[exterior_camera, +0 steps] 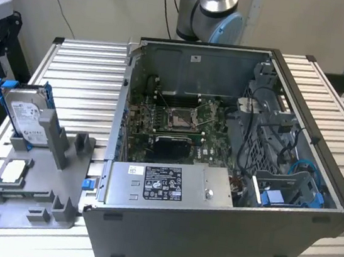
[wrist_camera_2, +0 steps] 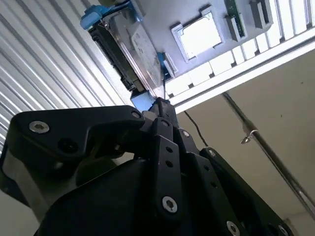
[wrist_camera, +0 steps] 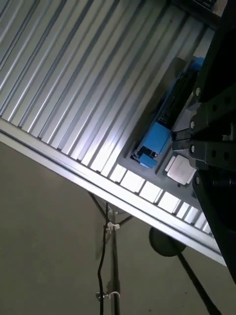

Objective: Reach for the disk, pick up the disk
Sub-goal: 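Pick up the disk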

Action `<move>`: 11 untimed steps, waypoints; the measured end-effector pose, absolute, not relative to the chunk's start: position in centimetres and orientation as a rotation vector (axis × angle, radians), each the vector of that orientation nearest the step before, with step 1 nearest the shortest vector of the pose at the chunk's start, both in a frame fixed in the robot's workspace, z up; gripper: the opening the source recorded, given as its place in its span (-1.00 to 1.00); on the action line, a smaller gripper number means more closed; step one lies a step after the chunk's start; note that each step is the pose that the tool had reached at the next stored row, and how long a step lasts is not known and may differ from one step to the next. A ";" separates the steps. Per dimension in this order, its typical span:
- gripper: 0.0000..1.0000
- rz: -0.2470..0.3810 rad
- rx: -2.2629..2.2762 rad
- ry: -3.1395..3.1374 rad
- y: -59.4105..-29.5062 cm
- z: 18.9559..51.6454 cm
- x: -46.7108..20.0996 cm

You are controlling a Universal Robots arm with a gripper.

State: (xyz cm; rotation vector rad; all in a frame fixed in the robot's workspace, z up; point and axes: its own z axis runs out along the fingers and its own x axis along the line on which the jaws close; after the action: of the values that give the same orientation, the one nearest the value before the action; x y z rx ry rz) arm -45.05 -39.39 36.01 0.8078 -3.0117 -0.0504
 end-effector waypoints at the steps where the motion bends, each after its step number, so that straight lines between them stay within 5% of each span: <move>1: -1.00 -0.050 0.835 -3.004 -39.4 36.0 -45.1; 11: -1.00 -0.046 1.106 -2.912 -39.4 36.0 -45.1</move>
State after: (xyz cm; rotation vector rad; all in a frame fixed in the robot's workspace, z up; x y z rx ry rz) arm -45.05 -39.39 36.01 1.1057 -2.9124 -0.0464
